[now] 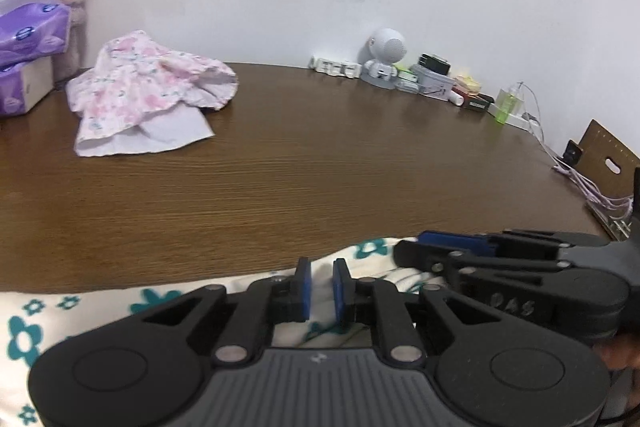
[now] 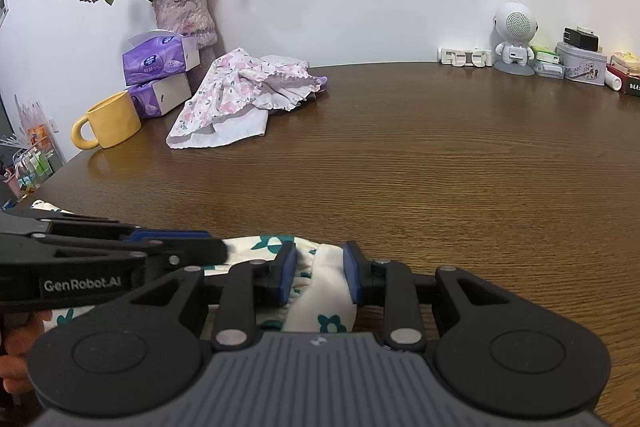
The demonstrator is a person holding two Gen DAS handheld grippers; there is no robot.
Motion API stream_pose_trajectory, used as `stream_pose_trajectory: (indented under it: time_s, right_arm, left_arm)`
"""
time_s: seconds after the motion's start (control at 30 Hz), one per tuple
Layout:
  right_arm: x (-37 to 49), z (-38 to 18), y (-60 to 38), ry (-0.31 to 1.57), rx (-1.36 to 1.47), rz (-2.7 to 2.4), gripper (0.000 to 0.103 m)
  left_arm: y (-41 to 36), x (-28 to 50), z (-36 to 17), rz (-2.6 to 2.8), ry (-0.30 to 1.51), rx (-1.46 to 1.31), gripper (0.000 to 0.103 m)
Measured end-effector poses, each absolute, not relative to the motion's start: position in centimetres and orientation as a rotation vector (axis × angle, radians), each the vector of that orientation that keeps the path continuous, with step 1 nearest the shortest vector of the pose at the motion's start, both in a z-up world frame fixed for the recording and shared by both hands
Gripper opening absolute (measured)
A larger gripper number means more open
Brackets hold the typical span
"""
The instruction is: Fold clothes
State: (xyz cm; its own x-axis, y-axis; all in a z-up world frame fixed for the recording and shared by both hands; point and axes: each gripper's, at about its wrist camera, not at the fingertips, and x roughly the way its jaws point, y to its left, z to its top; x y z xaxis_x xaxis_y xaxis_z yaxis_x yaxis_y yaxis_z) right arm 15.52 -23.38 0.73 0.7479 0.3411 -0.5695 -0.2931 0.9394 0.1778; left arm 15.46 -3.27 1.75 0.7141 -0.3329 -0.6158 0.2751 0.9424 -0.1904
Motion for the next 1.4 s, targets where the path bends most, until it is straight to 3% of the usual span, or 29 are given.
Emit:
stream_pose_trajectory:
  time_s: [0.13, 0.3, 0.5, 0.77, 1.4]
  right_arm:
    - [15.5, 0.7, -23.5, 0.638, 0.085, 0.349, 0.026]
    - [15.5, 0.8, -23.4, 0.638, 0.080, 0.348, 0.027]
    - [15.4, 0.9, -23.7, 0.631, 0.103, 0.353, 0.027]
    - [12.8, 3.3, -26.2, 0.531, 0.190, 0.410, 0.027]
    - [11.6, 1.7, -23.5, 0.616, 0.022, 0.464, 0.025]
  left_arm:
    - [-2.1, 15.5, 2.0, -0.308, 0.697, -0.137, 0.011]
    - [-3.6, 13.2, 4.4, -0.441, 0.600, -0.138, 0.019]
    - [-5.8, 13.3, 2.6, -0.471, 0.689, -0.054, 0.022]
    - [-5.0, 13.6, 1.7, -0.459, 0.700, -0.044, 0.022]
    - [-3.8, 11.3, 3.6, -0.536, 0.610, -0.085, 0.018]
